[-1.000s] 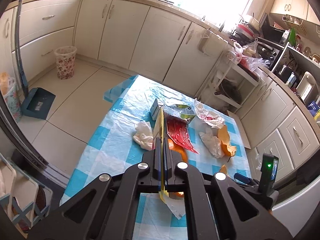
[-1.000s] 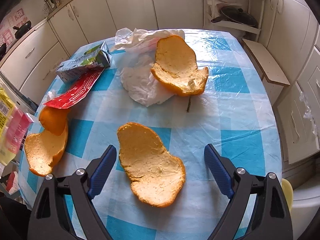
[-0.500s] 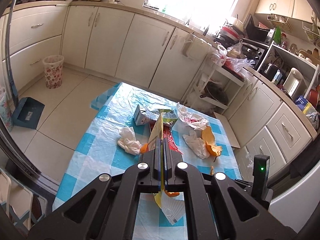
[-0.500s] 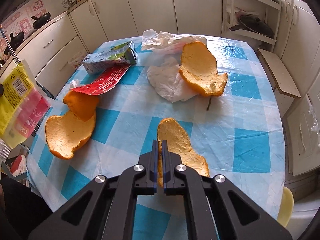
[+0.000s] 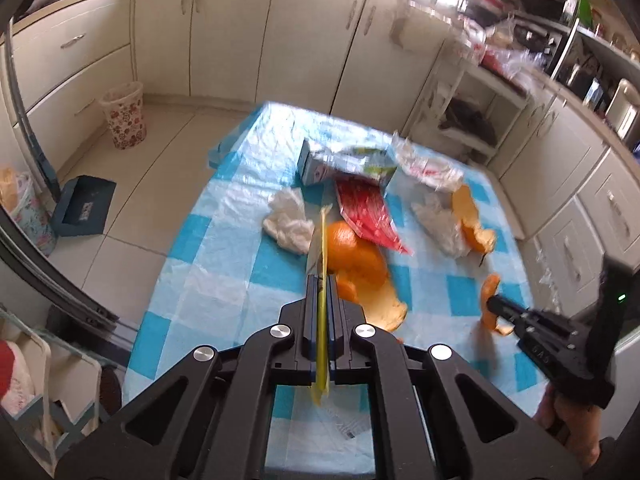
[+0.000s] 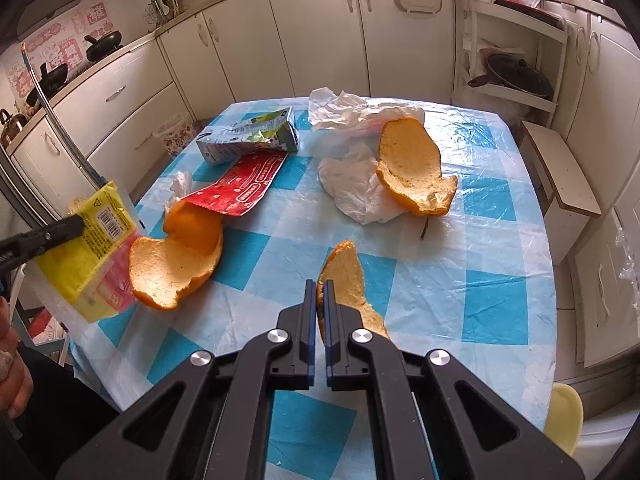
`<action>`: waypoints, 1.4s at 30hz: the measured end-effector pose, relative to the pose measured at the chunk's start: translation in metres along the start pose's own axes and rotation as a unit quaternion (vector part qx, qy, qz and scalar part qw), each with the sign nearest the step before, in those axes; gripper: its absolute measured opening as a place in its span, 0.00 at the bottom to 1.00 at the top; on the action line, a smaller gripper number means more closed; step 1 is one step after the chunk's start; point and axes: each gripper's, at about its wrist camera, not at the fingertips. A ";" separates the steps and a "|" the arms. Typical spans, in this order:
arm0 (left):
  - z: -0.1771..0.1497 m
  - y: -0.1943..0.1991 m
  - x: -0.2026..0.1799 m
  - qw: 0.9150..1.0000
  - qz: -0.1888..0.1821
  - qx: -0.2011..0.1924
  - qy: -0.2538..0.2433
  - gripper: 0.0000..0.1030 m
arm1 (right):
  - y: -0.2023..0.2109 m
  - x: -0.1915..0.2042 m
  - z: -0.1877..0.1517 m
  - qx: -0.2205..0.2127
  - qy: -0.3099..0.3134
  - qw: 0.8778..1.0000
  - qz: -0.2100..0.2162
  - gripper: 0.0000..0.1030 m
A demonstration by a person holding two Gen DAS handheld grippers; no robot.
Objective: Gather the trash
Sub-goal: 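Grasp an orange peel half with the right tool while the left tool holds the wrapper, then carry the orange peel to the yellow bucket and open the right tool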
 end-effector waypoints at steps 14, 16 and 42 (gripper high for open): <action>-0.003 0.034 0.010 0.997 0.028 -0.073 0.017 0.01 | 0.021 0.011 -0.007 -0.024 0.015 1.000 0.009 0.04; -0.001 0.051 0.012 0.993 0.020 -0.111 0.025 0.01 | 0.026 0.008 -0.007 -0.032 0.000 0.999 0.029 0.04; -0.040 0.073 -0.138 0.972 -0.181 -0.119 -0.094 0.01 | 0.135 -0.154 -0.073 -0.106 -0.194 0.974 -0.037 0.04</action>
Point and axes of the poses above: each gripper's, at about its wrist camera, not at the fingertips, and y roughly against the way its jaws point, x to its left, z to its top, and after that the axes turned 4 degrees about -x, right-handed
